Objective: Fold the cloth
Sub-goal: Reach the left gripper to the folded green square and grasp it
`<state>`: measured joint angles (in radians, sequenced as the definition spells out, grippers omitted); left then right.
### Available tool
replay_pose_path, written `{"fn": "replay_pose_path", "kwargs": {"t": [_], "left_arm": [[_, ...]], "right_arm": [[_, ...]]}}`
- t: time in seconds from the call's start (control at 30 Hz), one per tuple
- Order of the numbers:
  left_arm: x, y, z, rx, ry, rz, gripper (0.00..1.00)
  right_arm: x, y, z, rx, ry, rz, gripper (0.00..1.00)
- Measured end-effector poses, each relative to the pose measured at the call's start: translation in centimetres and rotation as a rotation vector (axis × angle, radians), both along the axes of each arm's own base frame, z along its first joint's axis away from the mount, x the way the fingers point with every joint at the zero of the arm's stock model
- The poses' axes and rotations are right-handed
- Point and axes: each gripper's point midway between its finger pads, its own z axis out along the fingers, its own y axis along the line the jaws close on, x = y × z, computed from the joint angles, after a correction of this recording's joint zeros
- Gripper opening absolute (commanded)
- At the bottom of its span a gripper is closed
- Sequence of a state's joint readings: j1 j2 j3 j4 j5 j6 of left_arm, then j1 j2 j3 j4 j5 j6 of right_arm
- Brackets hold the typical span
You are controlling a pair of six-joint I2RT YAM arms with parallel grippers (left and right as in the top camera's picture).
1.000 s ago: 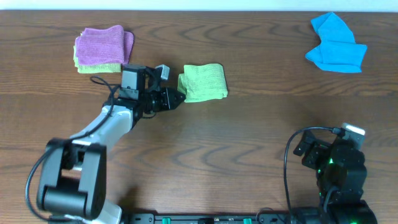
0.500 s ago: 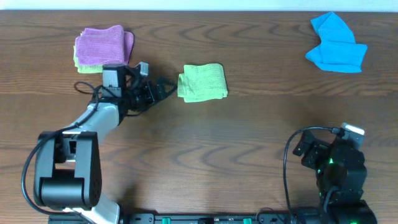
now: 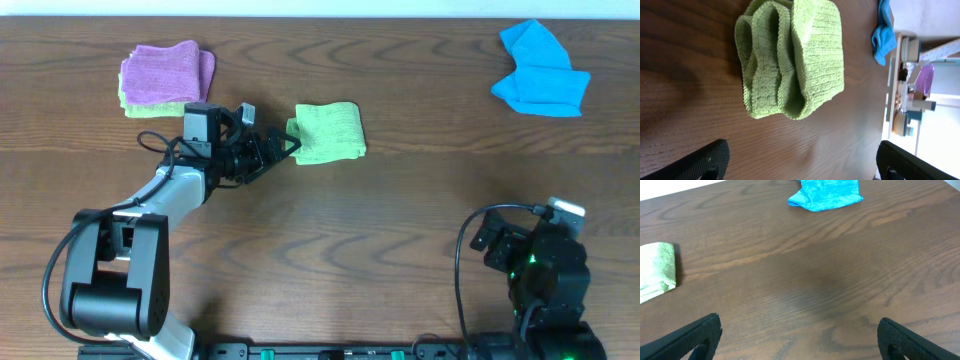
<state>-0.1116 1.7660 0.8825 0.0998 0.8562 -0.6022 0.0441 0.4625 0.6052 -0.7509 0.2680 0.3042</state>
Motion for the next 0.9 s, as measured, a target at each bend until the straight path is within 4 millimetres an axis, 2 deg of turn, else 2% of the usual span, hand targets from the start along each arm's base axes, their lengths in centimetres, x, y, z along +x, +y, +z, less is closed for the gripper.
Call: {"fn": "replay_pose_path", "kwargs": {"t": [0.3, 0.6, 0.9], "left_arm": [[0.1, 0.0, -0.3, -0.016, 0.048, 0.035, 0.95], [0.0, -0.2, -3.2, -0.012, 0.119, 0.048, 0.95], [1.2, -1.5, -3.4, -0.045, 0.095, 0.065, 0.95]], "right_arm": [[0.0, 0.1, 0.0, 0.004, 0.0, 0.006, 0.99], [0.0, 0.1, 0.0, 0.005, 0.0, 0.007, 0.99], [0.1, 0.4, -0.1, 0.015, 0.001, 0.021, 0.99]]}}
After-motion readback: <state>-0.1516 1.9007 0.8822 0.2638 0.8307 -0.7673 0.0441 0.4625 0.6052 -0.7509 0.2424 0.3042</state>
